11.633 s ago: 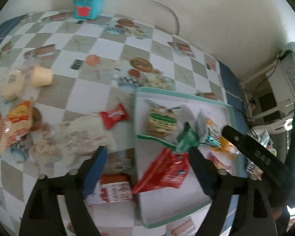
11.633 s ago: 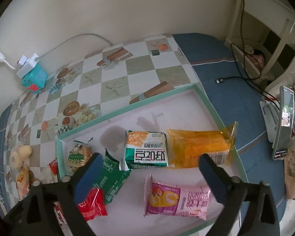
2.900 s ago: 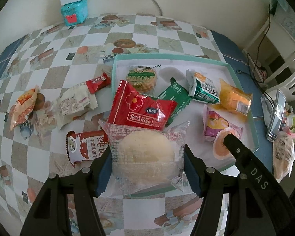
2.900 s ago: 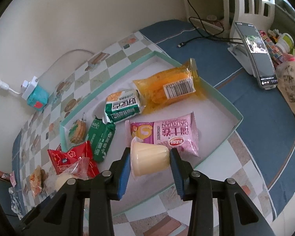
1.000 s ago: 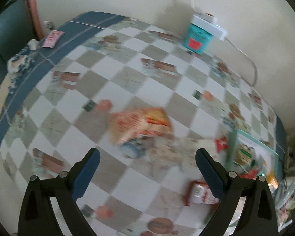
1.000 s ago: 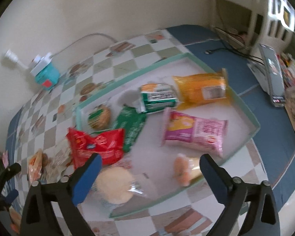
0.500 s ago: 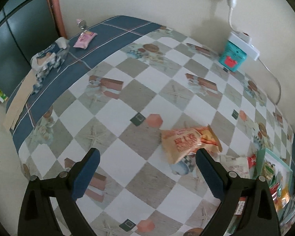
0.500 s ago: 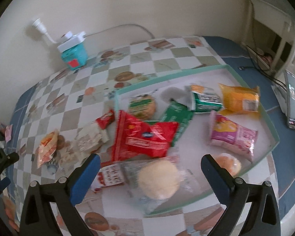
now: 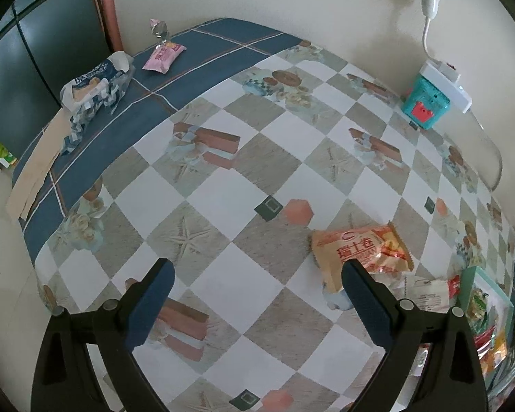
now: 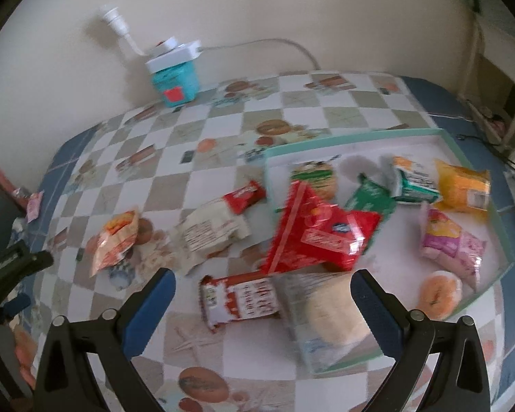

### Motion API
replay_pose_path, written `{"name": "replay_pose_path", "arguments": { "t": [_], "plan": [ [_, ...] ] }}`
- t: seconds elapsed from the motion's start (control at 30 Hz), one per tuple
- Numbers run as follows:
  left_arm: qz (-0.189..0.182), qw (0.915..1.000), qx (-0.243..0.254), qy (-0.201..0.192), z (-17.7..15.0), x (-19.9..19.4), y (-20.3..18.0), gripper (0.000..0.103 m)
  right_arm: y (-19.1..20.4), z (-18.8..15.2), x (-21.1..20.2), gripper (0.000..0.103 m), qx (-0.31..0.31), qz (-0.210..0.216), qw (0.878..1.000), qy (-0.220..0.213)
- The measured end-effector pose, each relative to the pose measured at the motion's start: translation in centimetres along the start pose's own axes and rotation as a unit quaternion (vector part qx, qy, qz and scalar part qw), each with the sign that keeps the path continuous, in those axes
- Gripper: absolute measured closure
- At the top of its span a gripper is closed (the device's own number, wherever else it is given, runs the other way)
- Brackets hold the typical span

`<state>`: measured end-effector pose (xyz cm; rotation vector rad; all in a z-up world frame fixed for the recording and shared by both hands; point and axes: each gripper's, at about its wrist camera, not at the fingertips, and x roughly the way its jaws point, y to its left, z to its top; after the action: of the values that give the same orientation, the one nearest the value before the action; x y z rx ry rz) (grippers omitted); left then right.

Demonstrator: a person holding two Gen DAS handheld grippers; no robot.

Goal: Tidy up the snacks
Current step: 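Move both open tools toward the loose snacks beside the tray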

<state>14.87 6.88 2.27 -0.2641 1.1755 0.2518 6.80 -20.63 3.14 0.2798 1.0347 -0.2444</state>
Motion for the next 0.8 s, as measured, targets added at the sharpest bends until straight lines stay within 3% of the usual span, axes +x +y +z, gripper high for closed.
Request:
{"name": "replay_pose_path", "arguments": {
  "t": [0.2,0.8],
  "plan": [
    [0.007,0.9996,0.023,0.011,-0.5,0.5,-0.1,0.005,0.7,-1.0,1.3,0.000,0.001,0.038,0.999,0.026],
    [0.022,0.9919,0.122,0.030,-1.6,2.5,-2.1,0.005,2.3,-2.4,1.8,0.000,-0.014,0.057,0.998,0.033]
  ]
}}
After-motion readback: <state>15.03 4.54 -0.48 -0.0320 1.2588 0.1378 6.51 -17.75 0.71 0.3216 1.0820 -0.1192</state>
